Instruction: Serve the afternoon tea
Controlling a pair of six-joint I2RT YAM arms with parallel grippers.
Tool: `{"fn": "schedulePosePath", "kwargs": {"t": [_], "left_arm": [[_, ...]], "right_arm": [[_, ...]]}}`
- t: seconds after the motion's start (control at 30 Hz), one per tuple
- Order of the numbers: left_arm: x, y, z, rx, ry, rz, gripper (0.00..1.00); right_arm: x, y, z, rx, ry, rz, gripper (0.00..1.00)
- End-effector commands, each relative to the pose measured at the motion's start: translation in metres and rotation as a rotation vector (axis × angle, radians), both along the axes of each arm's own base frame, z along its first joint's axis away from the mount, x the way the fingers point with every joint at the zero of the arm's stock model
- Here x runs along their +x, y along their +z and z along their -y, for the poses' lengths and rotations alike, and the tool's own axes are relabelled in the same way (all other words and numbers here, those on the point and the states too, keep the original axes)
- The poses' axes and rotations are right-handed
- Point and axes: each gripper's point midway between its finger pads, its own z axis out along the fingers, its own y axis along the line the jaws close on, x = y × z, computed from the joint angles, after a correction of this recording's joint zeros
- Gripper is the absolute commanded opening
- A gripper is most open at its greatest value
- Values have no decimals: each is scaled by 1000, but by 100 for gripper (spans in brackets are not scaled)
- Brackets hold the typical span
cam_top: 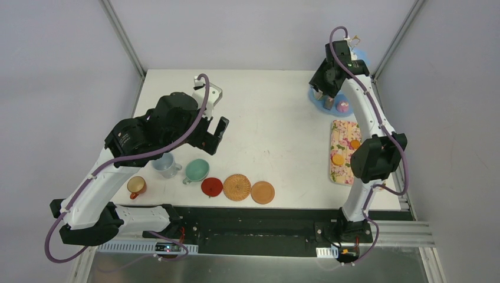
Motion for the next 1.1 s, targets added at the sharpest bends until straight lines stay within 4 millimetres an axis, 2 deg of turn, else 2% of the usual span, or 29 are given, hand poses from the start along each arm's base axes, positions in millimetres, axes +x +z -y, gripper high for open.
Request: {"fn": "schedulePosePath", "kwargs": {"t": [0.0, 0.1, 0.23, 0.37, 0.43, 0.5, 0.57, 0.67, 0.87, 1.07], "left_arm": [[-3, -1, 1, -3, -15, 0, 100], [-5, -2, 3, -12, -30, -5, 100], [-9, -4, 6, -29, -55, -13, 100], [-15, -5, 7, -50, -79, -18, 100], [-18, -6, 7, -54, -87, -19, 100], [-21, -8, 6, -54, -97, -20, 100], [-24, -9, 6, -55, -105, -23, 100], [-27, -12, 6, -57, -115, -26, 100], [-32, -12, 9, -50, -145, -16, 100], [-33, -11, 1, -40, -131, 4, 100]], "right_arm": [[-14, 52, -7, -14, 45, 119, 55], [-46, 65, -3, -26, 57, 122, 55], [-110, 65, 17, -45, 29, 112, 55], [-186, 41, 54, -92, -70, 29, 55], [-217, 27, 70, -91, -133, -6, 54], [-238, 12, 82, -81, -189, -25, 55], [-251, -1, 92, -75, -259, -44, 55], [-250, -17, 105, -82, -351, -58, 55], [-197, -36, 115, -71, -494, -47, 55], [-154, -46, 131, -103, -643, -10, 55]]}}
